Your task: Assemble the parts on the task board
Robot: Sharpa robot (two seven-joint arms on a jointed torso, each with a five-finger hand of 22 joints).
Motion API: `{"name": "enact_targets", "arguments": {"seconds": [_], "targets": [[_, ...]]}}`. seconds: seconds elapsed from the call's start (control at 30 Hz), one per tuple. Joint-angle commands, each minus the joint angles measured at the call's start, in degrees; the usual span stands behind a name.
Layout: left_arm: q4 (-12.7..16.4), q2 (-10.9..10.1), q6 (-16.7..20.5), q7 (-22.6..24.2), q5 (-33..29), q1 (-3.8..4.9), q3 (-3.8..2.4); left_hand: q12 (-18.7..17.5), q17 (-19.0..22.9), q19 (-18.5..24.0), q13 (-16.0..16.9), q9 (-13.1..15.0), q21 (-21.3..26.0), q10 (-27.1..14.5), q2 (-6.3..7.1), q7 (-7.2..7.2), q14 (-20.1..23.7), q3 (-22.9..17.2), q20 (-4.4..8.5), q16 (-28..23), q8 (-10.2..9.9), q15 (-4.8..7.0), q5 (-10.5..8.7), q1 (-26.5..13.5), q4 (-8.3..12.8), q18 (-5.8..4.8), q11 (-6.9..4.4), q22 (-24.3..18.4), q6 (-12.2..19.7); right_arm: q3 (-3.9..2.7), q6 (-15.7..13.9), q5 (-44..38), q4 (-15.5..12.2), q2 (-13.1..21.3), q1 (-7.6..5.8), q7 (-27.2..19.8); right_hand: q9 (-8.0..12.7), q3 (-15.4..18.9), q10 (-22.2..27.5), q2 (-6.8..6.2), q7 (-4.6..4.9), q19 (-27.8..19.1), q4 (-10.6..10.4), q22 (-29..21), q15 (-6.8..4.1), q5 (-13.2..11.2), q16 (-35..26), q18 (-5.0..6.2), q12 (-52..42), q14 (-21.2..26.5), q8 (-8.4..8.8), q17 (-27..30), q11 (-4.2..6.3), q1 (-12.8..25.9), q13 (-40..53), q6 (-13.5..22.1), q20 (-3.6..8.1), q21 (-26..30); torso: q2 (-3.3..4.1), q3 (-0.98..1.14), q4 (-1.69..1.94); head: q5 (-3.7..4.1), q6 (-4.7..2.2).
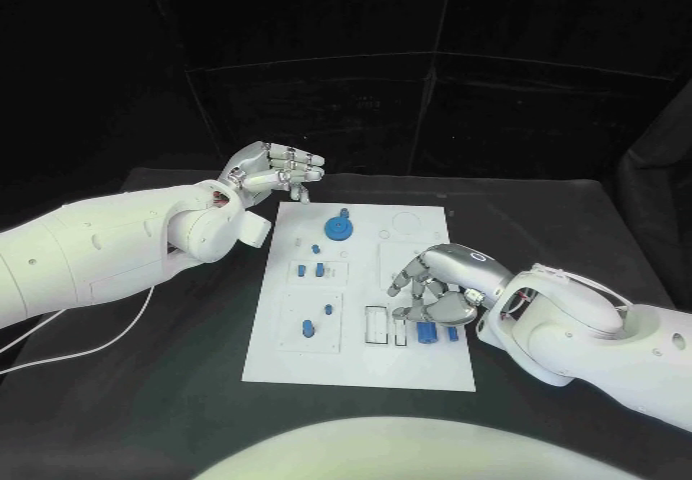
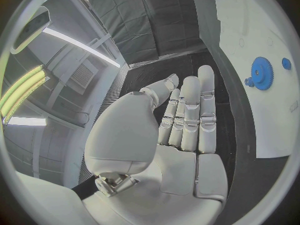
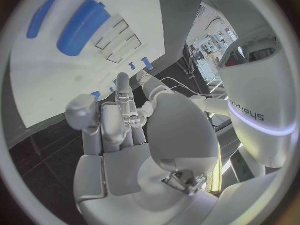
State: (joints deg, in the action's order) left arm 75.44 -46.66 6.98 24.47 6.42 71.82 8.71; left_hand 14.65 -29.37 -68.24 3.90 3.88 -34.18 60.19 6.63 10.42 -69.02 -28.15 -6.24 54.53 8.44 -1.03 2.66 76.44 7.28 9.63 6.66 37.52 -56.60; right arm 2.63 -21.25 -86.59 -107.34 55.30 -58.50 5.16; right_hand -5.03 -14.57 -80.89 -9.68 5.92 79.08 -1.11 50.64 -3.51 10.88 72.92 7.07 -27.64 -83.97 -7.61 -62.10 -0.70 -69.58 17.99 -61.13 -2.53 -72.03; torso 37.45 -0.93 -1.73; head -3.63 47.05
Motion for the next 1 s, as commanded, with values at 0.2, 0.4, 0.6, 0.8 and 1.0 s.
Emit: {"name": "enact_targets", "arguments": {"seconds": [0.2,0.4,0.6,0.8,1.0], "targets": [[0.55,-0.05,-0.6,0.22,-0.25,0.1,-0.03,0.18,0.08,0.33,-0.07,-0.08,0.22,-0.41,-0.44,0.2,0.52,-0.09,-0.09,-0.23,-0.37,-0.04,0.26,-0.24,0.27,0.74,-0.12,-0.02,0.24,0.04,1.63,8.02,-2.07,4.36,-0.05,16.25,-1.21,9.47,1.82,1.21,-0.62,1.03,-7.79,3.74,-0.28,6.02,4.59,-1.06,-24.62,-2.75,-4.28,-6.14,0.2,6.26,27.76,2.11,0.53,-2.14,-0.45,-0.07,-1.12,1.27,-0.19],[0.61,-0.28,-0.62,0.23,-0.25,0.09,-0.01,0.18,0.08,0.33,-0.07,-0.08,0.22,-0.41,-0.44,0.2,0.52,-0.09,-0.09,-0.23,-0.37,-0.04,0.26,-0.24,0.27,0.74,-0.12,-0.02,0.24,0.1,3.3,8.03,-1.64,4.44,0.06,21.56,-3.58,14.96,3.92,2.3,-1.23,1.18,-11.7,4.66,-0.47,5.87,5.5,-1.13,-27.96,-2.69,-9.14,-7.27,0.52,5.04,32.86,2.69,0.72,-2.67,-0.52,-0.02,-1.12,1.37,-0.11],[0.57,-0.32,-0.71,0.26,-0.25,0.08,0.0,0.21,0.14,0.4,-0.07,-0.06,0.23,-0.54,-0.49,0.19,0.58,-0.03,-0.12,-0.21,-0.34,-0.07,0.26,-0.29,0.28,0.74,-0.1,0.0,0.22,0.13,4.51,6.96,-0.85,2.85,0.29,24.93,-6.23,18.71,4.36,2.97,-1.38,1.27,-14.6,5.14,-0.75,5.45,5.77,-1.24,-28.89,-2.68,-12.74,-7.56,0.8,3.92,35.23,4.21,0.81,-2.89,-0.44,-0.11,-1.1,1.39,-0.16],[0.55,-0.29,-0.77,0.25,-0.25,0.07,0.01,0.21,0.14,0.4,-0.07,-0.06,0.23,-0.54,-0.49,0.19,0.58,-0.03,-0.12,-0.21,-0.34,-0.07,0.26,-0.29,0.28,0.74,-0.1,0.0,0.22,0.16,6.46,4.99,-0.05,1.32,0.68,27.07,-7.87,20.72,4.48,3.47,-1.44,1.3,-15.46,5.46,-0.75,5.27,5.92,-1.28,-29.0,-2.69,-14.76,-7.74,0.82,3.26,36.27,5.47,0.82,-3.02,-0.34,-0.13,-1.08,1.31,-0.01],[0.4,-0.31,-0.78,0.24,-0.25,0.07,0.01,0.21,0.14,0.4,-0.07,-0.06,0.23,-0.54,-0.49,0.19,0.58,-0.03,-0.12,-0.21,-0.34,-0.07,0.26,-0.29,0.28,0.74,-0.1,0.0,0.22,0.17,10.13,3.57,0.58,0.41,0.97,28.86,-8.81,21.72,4.53,3.85,-1.52,1.38,-15.57,5.92,-0.78,5.06,6.08,-1.35,-28.91,-2.72,-15.86,-7.97,0.86,3.48,36.67,5.91,0.83,-3.22,-0.33,-0.12,-1.16,1.27,0.2]]}}
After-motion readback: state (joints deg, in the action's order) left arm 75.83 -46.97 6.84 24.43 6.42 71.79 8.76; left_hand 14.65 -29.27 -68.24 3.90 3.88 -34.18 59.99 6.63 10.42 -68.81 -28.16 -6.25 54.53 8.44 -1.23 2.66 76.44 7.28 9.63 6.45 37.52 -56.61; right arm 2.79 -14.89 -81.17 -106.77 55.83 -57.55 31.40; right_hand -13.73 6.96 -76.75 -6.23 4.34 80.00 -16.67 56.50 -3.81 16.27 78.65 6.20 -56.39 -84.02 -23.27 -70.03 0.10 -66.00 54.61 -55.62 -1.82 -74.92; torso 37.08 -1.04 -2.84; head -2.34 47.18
